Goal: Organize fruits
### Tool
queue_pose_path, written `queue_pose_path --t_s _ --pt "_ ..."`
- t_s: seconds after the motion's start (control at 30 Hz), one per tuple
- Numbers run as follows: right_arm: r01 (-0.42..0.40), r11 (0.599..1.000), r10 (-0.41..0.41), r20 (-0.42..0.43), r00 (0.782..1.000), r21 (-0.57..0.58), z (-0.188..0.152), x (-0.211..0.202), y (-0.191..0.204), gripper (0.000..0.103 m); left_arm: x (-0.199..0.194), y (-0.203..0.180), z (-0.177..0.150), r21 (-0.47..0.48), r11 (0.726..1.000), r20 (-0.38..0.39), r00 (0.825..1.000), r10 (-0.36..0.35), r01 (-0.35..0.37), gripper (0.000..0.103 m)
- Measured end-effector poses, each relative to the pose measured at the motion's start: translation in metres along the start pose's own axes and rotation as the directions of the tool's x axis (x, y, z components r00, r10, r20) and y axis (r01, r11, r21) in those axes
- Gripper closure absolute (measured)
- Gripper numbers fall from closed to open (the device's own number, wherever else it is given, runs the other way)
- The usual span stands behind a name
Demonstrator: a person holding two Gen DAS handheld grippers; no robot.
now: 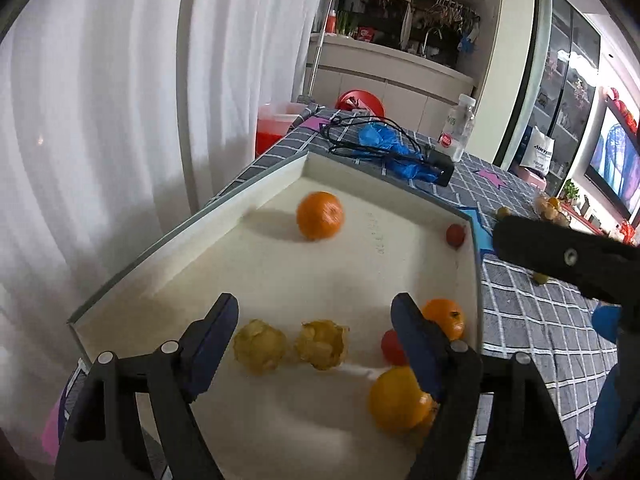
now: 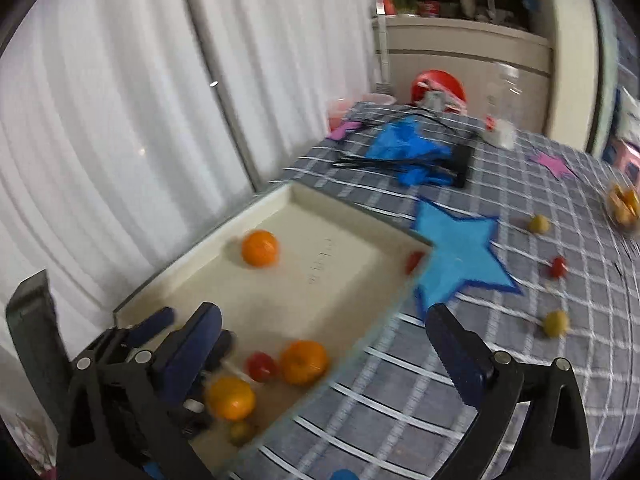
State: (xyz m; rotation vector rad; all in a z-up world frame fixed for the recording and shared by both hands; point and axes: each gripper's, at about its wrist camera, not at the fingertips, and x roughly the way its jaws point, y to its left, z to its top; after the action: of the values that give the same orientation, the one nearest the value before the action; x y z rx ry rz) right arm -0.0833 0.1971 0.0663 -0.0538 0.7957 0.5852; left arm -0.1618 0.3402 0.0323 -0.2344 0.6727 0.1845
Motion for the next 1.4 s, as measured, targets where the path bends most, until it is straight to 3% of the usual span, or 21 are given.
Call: queue_pose_path --t_s 0.17,0.27,0.47,0.63,0.77,0.87,0.93,1.0,1.1,1.4 --pt "0.026 0.984 -0.024 -0.017 1.0 0.178 -0.022 -0.014 -0.065 0.0 -0.022 -0.028 0.0 0.069 0.997 0.046 0.999 -0.021 0.018 0.019" --pt "0.107 0.958 -0.098 -0.047 0.994 0.265 -0.04 -0.022 -0.106 0.0 -0.03 -0.057 -0.005 0.148 0.988 0.045 0.997 -0.063 0.055 0.018" --pt "0.266 0.877 -0.235 -0.124 0.964 0.401 -0.077 -0.042 -0.178 0.0 -0.033 -0.128 -0.027 0.304 0.942 -0.016 0.989 -0.146 0.144 0.017" --pt "0.369 0.828 -0.346 -0.133 0.929 0.423 -0.102 -0.07 -0.213 0.0 -0.015 -0.172 -0.048 0.354 0.915 -0.113 0.98 -0.164 0.194 0.017" --pt "0.321 0.85 -0.319 -0.075 0.945 0.417 -0.109 -0.081 -0.217 0.0 0.003 -0.19 -0.057 0.366 0.911 -0.155 0.978 -0.141 0.189 0.017" --pt "0.347 0.855 -0.344 -0.078 0.936 0.386 -0.109 -0.079 -0.211 0.0 0.011 -0.199 -0.061 0.38 0.91 -0.165 0.98 -0.11 0.166 0.017" --pt "0.408 0.852 -0.391 -0.119 0.913 0.329 -0.106 -0.07 -0.204 0.0 0.015 -0.199 -0.061 0.383 0.908 -0.172 0.979 -0.109 0.168 0.017" --pt "0.492 0.839 -0.46 -0.18 0.869 0.233 -0.102 -0.053 -0.193 0.0 0.019 -0.199 -0.061 0.383 0.908 -0.195 0.975 -0.103 0.172 0.017" --pt "0.468 0.856 -0.439 -0.171 0.882 0.219 -0.103 -0.053 -0.191 0.0 0.02 -0.195 -0.06 0.363 0.914 -0.205 0.972 -0.114 0.184 0.015" --pt "0.468 0.856 -0.439 -0.171 0.882 0.22 -0.103 -0.053 -0.191 0.0 0.022 -0.194 -0.061 0.357 0.915 -0.23 0.967 -0.111 0.19 0.003"
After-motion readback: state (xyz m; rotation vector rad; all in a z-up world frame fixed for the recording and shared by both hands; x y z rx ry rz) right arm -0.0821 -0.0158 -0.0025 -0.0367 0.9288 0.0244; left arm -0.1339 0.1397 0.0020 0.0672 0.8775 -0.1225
